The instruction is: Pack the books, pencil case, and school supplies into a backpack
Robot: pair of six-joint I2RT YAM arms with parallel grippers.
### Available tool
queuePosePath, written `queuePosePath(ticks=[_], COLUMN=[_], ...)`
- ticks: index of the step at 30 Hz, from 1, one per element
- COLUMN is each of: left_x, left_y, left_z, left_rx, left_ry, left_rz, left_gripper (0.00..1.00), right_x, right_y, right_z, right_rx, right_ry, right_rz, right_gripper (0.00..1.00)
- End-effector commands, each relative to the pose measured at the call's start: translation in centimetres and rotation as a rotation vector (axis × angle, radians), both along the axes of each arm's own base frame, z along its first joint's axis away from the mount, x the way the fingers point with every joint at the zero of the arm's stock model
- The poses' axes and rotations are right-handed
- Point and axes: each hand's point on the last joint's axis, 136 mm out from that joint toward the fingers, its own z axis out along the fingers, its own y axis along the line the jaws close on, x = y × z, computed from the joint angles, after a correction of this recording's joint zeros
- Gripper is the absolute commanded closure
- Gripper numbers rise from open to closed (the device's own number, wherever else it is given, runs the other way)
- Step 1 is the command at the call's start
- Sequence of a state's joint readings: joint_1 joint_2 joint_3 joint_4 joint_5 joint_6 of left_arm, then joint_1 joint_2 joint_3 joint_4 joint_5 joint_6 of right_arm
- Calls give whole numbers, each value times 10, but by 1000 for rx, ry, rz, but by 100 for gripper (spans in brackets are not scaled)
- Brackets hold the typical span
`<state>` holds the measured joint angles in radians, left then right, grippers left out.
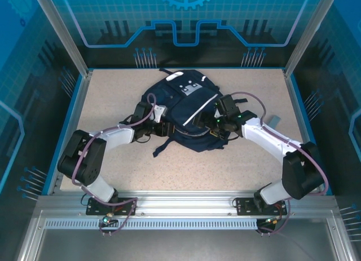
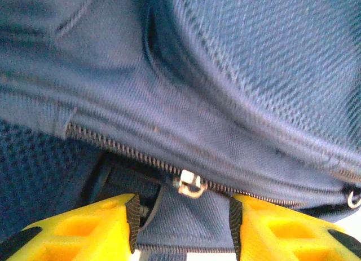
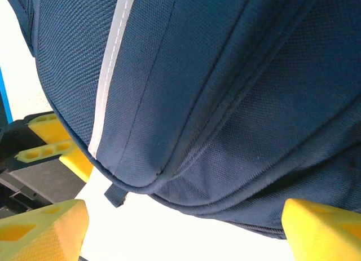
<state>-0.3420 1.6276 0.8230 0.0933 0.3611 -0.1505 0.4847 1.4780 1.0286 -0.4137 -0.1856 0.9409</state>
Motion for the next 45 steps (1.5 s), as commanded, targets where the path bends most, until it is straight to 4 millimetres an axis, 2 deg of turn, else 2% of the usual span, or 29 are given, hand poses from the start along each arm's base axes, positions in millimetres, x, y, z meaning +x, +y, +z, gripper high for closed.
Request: queuePosePath(ticks=[1,4,7,11,15,24,30,32,34,40,45], left_x=[18,23,26,28,27,14,7,9,12,16,19], left_y=[-8,-12,-14,-17,-18,-14,-6,3,12,23,19], left_z=[16,16,17,26,37,37,37,30,25,19,15], left_rx=[-31,-34,-41,-78,-104,-113,-108,-60,-24,-17,-33], left_ry=[-64,-62,-68,-96,-125,-115,-115,-106,-96,-76,-55], left_rz=[-40,-58,-71,-84,-98,-96,-55,-3,38,105,105], left_gripper=[53,53,63,76,88,100,99,91,77,58,55], right_x=[15,25,35,45,50,53,53,52,51,56,59], right_y=[16,23,31,40,45,43,41,37,33,38,45], right_z=[11,11,16,22,23,28,29,30,32,51,63], right_rx=[58,70,85,104,113,102,95,80,68,99,135], right_ry=[-25,-27,-36,-47,-45,-53,-53,-54,-58,-87,-98], right_rz=[-4,-3,11,26,33,19,10,-2,-15,5,19], right_gripper=[10,11,14,24,33,44,47,51,54,69,74])
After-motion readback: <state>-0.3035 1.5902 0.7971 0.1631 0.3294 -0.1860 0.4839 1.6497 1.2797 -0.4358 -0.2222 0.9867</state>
